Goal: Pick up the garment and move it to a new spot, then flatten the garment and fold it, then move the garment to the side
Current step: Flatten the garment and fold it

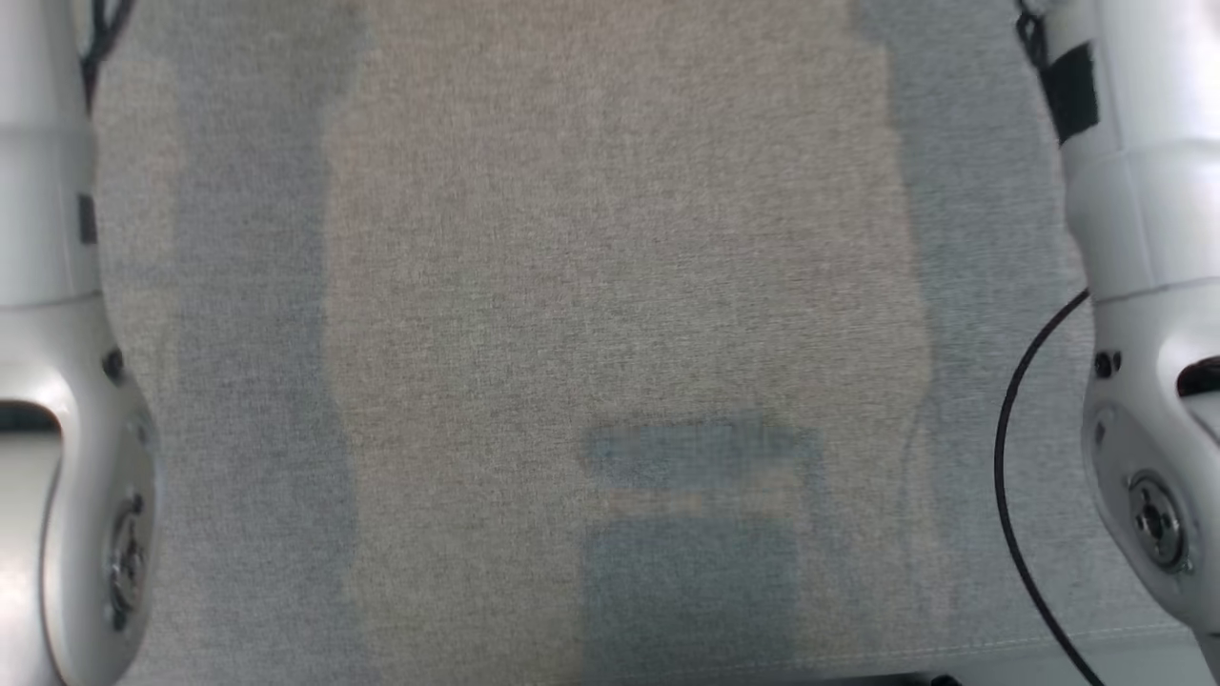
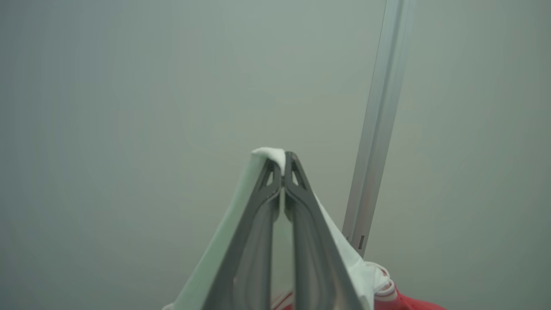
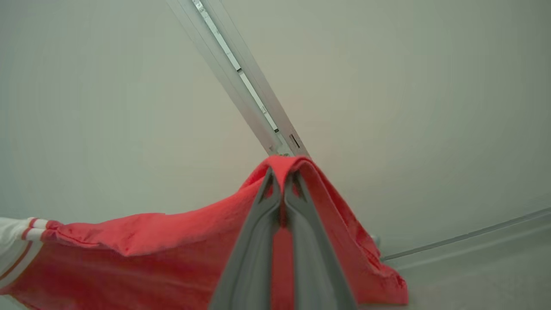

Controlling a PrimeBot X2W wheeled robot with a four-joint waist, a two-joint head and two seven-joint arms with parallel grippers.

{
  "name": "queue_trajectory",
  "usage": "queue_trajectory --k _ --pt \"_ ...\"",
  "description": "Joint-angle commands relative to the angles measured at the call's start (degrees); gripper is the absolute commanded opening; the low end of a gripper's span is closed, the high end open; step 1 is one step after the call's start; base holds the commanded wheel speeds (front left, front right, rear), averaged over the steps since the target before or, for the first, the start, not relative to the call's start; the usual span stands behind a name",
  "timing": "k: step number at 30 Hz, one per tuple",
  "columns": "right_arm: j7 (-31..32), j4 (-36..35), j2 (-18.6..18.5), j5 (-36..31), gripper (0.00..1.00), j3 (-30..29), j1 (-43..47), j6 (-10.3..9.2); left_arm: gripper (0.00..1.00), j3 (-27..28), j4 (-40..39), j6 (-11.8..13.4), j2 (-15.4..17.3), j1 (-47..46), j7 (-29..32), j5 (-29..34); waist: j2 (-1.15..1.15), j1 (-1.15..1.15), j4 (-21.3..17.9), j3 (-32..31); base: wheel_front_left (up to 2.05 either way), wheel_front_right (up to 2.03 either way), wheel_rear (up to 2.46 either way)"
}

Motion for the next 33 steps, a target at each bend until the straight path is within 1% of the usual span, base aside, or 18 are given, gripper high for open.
queue_trajectory --k 1,3,6,8,9,11,14,19,22,24,27,28,30,33 --pt "-0.93 0.87 -0.29 1.71 0.00 1.08 1.77 0.01 0.00 1.14 -2.67 -1.21 -0.61 2.16 -0.46 -0.39 0.00 -0.02 2.65 5.73 0.00 0.00 0.00" --pt "-1.44 1.17 -1.21 3.87 0.00 2.56 3.07 0.01 0.00 2.52 -5.70 -2.20 -1.23 6.00 -0.39 -0.66 0.00 -0.02 2.86 5.85 0.00 0.00 0.00" --pt "-1.82 -0.14 -1.89 7.13 0.00 5.25 5.64 0.01 0.00 3.99 -10.61 -3.40 -1.72 10.11 -0.39 -0.51 0.00 -0.02 2.83 5.42 0.00 0.00 0.00" --pt "-2.01 -1.75 -2.75 9.40 0.00 7.33 7.37 0.01 0.00 4.06 -13.72 -3.83 -1.65 12.90 -0.39 0.03 0.00 -0.02 2.73 4.82 0.00 0.00 0.00" --pt "-2.01 -1.75 -2.75 9.40 0.00 7.33 7.37 0.01 0.00 4.06 -13.72 -3.83 -1.65 12.90 -0.39 0.03 0.00 -0.02 2.73 4.82 0.00 0.00 0.00" --pt "-2.06 -3.34 -4.02 11.82 0.00 9.16 9.90 0.01 0.00 3.61 -16.72 -4.08 -1.48 16.42 -0.38 0.05 0.00 -0.02 2.65 3.92 0.00 0.00 0.00" --pt "-2.13 -5.90 -4.54 17.03 0.00 10.53 14.58 0.01 0.00 3.03 -21.82 -4.22 -0.74 22.45 -0.39 -1.59 0.00 -0.02 2.47 2.21 0.00 0.00 0.00" --pt "-1.92 -11.87 -6.32 24.83 0.00 12.22 25.43 0.01 0.00 2.83 -32.43 -4.27 0.56 37.49 -0.39 -4.92 0.00 -0.02 3.00 -1.25 0.00 0.00 0.00" --pt "-2.03 -16.84 -7.13 28.65 0.00 13.15 34.06 0.00 0.00 4.54 -38.75 -4.28 -0.20 48.34 -0.40 -5.22 0.00 -0.02 3.60 -3.78 0.00 0.00 0.00" --pt "-2.06 -20.01 -7.67 30.83 0.00 13.32 40.40 -0.04 0.00 5.96 -42.25 -4.28 -1.48 55.46 -0.40 -5.96 0.00 -0.02 4.10 -5.36 0.00 0.00 0.00" --pt "-2.08 -23.15 -7.82 32.86 0.00 12.69 50.01 -0.11 0.00 7.72 -45.52 -4.26 -2.76 65.35 -0.41 -5.06 0.00 -0.02 4.79 -7.99 0.00 0.00 0.00" --pt "-2.04 -24.26 -7.67 33.16 0.00 12.65 52.85 -0.12 0.00 8.18 -45.64 -4.19 -3.49 68.64 -0.40 -6.22 0.00 -0.02 5.00 -8.77 0.00 0.00 0.00" --pt "-2.08 -26.33 -7.55 33.11 0.00 11.65 57.93 -0.13 0.00 8.73 -45.79 -4.18 -3.97 73.52 -0.40 -5.68 0.00 -0.02 5.48 -10.44 0.00 0.00 0.00" --pt "-2.13 -29.86 -8.05 28.54 0.00 8.52 64.04 -0.12 0.00 9.13 -45.30 -4.07 -4.31 79.40 -0.41 -5.73 0.00 -0.02 6.10 -13.09 0.00 0.00 0.00"
